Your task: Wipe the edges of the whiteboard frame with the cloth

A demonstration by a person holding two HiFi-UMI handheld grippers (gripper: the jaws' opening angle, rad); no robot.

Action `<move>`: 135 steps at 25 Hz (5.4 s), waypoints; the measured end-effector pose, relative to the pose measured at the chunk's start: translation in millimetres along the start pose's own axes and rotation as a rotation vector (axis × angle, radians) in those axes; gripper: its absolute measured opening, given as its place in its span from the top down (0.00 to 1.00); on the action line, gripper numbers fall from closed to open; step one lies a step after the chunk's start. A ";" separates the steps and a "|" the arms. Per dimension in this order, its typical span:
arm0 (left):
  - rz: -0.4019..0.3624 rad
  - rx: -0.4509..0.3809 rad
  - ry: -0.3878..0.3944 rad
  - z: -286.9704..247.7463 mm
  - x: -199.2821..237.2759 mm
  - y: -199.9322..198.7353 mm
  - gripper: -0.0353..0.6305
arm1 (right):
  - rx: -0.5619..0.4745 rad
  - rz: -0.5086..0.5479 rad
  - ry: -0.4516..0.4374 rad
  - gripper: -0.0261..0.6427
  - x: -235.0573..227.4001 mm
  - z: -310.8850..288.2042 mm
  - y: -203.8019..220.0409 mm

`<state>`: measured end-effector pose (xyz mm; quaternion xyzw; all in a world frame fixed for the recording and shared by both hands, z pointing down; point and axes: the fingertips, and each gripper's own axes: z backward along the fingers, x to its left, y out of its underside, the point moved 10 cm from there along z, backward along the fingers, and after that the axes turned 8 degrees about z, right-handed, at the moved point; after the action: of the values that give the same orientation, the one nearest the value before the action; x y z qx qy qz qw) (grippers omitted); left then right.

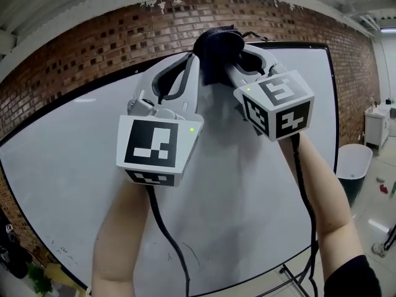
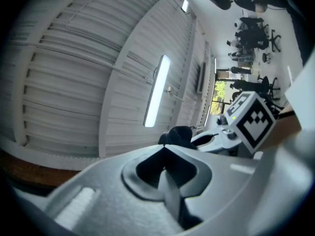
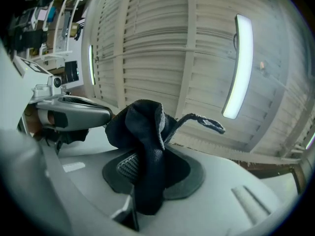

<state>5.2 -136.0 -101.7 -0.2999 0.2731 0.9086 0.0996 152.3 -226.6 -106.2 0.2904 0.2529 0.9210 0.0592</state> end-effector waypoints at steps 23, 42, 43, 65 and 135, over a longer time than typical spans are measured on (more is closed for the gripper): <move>0.003 0.019 -0.091 -86.5 -89.4 18.3 0.94 | 0.002 0.125 -0.021 0.84 -110.5 38.4 55.6; -0.017 0.039 -0.088 -199.1 -225.8 34.1 0.94 | 0.010 0.152 0.065 0.84 -268.4 101.5 138.2; -0.008 0.034 -0.083 -199.0 -224.5 34.8 0.94 | 0.019 0.153 0.074 0.84 -269.0 101.3 139.1; 0.119 0.007 0.022 -197.3 -229.5 29.3 0.94 | 0.163 0.151 0.114 0.84 -283.1 118.6 127.1; 0.636 0.680 0.070 -27.9 -354.7 145.7 0.94 | 0.709 -0.344 0.038 0.84 -73.7 312.8 224.6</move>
<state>252.5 -278.7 155.8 -0.1820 0.6371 0.7422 -0.1004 398.2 -304.8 188.9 0.2292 0.6011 0.7585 0.1039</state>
